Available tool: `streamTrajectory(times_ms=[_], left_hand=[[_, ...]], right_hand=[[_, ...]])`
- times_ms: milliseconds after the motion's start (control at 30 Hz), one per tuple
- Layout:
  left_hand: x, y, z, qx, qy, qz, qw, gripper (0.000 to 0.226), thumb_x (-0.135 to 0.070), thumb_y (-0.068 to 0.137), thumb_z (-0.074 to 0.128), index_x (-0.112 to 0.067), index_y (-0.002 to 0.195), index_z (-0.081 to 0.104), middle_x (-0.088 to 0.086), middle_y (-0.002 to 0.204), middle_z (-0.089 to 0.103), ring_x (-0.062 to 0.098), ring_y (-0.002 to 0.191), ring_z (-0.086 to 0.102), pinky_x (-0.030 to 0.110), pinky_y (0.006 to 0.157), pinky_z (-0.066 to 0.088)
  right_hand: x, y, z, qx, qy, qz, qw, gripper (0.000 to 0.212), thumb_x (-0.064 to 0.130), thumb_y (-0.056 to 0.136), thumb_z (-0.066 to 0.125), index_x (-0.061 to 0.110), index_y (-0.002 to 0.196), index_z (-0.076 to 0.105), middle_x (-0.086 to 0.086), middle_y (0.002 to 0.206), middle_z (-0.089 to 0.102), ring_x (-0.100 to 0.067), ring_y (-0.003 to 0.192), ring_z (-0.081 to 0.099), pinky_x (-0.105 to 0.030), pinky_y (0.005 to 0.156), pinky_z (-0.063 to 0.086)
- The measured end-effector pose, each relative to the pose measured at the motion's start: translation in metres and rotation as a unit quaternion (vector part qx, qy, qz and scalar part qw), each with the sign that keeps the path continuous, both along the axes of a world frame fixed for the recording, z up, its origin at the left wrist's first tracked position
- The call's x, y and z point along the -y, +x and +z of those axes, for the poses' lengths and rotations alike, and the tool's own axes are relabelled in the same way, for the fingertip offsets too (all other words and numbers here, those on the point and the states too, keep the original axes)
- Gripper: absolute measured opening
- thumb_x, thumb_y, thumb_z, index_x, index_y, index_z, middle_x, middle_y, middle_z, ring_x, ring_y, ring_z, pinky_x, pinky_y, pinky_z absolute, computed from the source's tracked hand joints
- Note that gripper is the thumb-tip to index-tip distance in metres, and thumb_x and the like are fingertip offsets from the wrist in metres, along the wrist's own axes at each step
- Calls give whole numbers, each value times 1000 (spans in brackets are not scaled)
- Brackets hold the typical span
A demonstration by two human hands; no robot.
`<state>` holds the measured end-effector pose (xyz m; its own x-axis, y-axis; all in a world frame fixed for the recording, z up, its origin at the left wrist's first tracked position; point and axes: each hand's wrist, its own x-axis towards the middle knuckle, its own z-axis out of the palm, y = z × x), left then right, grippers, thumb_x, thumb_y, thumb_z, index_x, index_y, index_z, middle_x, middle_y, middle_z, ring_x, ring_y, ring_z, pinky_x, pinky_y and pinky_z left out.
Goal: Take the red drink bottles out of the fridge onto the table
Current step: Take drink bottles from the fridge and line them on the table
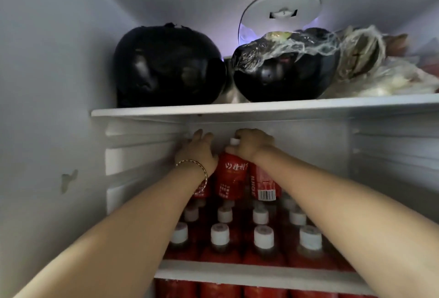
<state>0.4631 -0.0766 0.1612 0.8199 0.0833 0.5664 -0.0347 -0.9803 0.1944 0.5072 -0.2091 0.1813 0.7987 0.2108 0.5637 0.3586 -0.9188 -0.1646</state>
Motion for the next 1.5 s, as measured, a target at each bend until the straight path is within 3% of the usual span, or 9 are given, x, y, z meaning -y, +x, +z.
streamTrajectory(times_ms=[200,367,533,767,933,1200,1367,1467,1500], left_hand=[[2,12,7,-16,49,41,998,37,-34,92,44,-12,119,55,9,132,42,34,122,43,41,101,39],[11,-1,17,-14,68,16,997,30,-27,91,52,-9,115,54,14,125,48,33,112,52,34,91,43],[18,-16,14,-9,127,-15,992,28,-27,89,53,-7,109,56,12,120,52,31,105,56,33,87,44],[17,-34,4,1,148,-5,989,41,-31,92,50,-7,126,47,13,126,48,32,110,55,33,86,44],[13,-58,-2,-50,213,-7,976,60,-38,88,61,-6,134,38,16,132,40,34,115,52,38,87,46],[43,-122,1,-35,253,-24,967,61,-36,87,63,-1,131,39,17,133,39,32,120,49,40,91,45],[59,-184,2,29,285,-11,958,58,-42,87,60,-3,126,41,14,127,42,32,112,56,39,85,48],[58,-221,8,40,255,4,966,58,-45,86,59,-3,122,41,13,123,43,32,109,57,39,85,47],[56,-231,11,29,221,9,975,58,-46,86,60,-3,120,43,13,122,44,33,109,56,39,85,46]], right_hand=[[44,-18,-3,109,-137,-15,984,45,59,88,44,20,105,59,-3,110,65,-21,102,60,-29,73,39],[41,-23,2,135,-191,-3,972,49,63,87,42,19,99,61,-3,103,66,-21,95,61,-27,69,37],[35,-27,14,126,-255,48,958,42,54,90,47,18,104,62,-4,110,65,-22,101,59,-25,71,34],[25,-48,9,170,-334,35,927,54,59,92,36,14,106,62,-7,107,66,-24,98,61,-29,72,38],[21,-84,-13,234,-375,5,897,47,43,98,31,7,113,56,-11,110,66,-29,98,63,-30,68,33],[46,-149,-17,242,-352,-19,904,44,40,98,32,6,114,54,-11,107,68,-29,95,65,-30,65,37],[51,-203,-14,243,-362,-31,899,38,40,95,43,5,106,53,-9,100,68,-30,90,66,-29,57,33],[51,-237,-7,280,-327,-77,900,35,38,67,76,8,70,58,-8,62,67,-26,53,66,-18,43,7],[50,-247,-4,283,-301,-76,908,34,36,66,77,9,68,57,-9,62,67,-26,54,66,-19,43,7]])
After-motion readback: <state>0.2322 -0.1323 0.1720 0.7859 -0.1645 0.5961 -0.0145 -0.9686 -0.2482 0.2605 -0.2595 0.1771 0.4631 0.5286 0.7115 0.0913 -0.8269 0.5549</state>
